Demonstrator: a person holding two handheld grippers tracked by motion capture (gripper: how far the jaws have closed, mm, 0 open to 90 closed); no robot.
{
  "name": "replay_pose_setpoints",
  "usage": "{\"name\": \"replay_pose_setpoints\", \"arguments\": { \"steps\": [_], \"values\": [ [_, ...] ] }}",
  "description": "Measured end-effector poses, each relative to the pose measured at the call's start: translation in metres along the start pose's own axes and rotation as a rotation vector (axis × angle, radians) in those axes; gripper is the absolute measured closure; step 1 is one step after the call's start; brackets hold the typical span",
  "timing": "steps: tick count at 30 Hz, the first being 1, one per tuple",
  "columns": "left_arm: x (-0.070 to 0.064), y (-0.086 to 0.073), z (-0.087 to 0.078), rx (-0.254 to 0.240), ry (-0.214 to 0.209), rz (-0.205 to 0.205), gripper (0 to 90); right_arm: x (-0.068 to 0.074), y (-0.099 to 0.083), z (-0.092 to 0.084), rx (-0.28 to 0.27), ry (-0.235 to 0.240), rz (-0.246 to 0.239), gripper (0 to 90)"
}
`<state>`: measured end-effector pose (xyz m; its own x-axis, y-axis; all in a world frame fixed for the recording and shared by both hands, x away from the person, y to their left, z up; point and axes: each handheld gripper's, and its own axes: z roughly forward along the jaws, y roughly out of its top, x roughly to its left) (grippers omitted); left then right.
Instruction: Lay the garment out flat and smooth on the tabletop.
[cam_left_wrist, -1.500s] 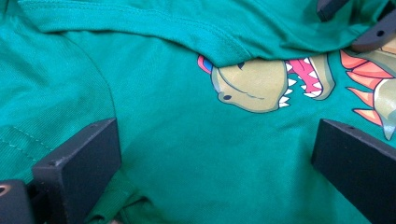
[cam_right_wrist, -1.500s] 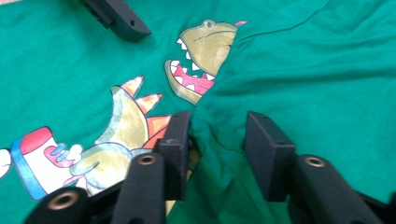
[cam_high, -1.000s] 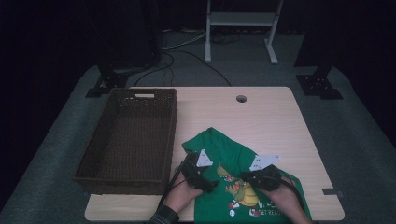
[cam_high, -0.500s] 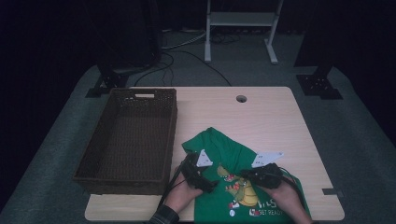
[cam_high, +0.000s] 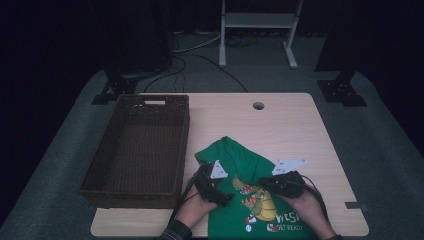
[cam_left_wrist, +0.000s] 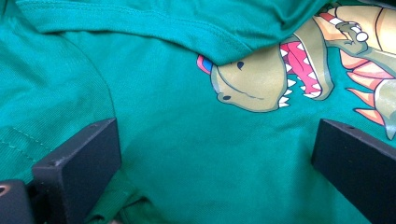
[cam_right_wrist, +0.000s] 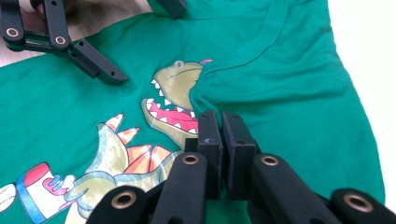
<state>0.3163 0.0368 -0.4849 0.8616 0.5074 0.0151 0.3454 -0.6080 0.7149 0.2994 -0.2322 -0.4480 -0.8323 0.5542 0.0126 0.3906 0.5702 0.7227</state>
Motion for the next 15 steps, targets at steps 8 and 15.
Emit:
{"name": "replay_pose_setpoints", "arguments": {
  "steps": [8, 15],
  "values": [
    [0.0000, 0.0000, 0.0000, 0.000, 0.000, 0.000, 0.6, -0.0021, 0.0031, -0.0013, -0.005, -0.010, -0.001, 87.3],
    [-0.0001, 0.0000, 0.0000, -0.001, 0.000, -0.001, 0.6, -0.0050, 0.0060, -0.0043, -0.011, -0.018, -0.002, 87.3]
  ]
}}
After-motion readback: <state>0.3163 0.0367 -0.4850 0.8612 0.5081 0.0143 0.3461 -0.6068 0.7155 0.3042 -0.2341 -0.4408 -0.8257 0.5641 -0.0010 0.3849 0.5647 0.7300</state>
